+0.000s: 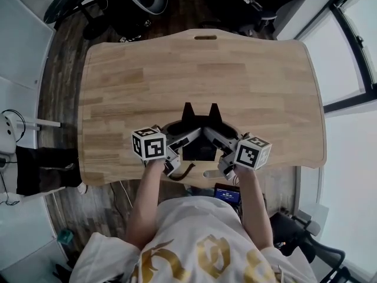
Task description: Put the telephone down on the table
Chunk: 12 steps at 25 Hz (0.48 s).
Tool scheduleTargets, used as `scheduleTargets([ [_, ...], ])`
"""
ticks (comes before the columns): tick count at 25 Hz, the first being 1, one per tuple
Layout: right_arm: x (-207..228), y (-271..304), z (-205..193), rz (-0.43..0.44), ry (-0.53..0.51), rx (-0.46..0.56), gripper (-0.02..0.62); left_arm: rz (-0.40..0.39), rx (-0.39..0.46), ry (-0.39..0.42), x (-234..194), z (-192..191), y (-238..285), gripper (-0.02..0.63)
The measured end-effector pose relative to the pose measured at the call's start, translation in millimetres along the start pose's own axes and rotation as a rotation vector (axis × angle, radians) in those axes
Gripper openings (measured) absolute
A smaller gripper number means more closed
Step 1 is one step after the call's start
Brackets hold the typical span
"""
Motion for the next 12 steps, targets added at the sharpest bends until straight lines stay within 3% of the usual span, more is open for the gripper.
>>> scheduleTargets([
  [12, 33.5, 12.4, -4.9, 0.009, 0.065, -0.052, 0.23, 0.019, -0.022, -0.062, -28.4, -7.6, 16.3, 0.239],
])
Point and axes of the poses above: the fingertips, and each gripper's own axes: y forward along the fingers, x to its right, z out of its top, the point moved 10 cm from there along -y, backward along the fingers, and after that the axes turned 11 degrees about -x, right-handed, at the moved point
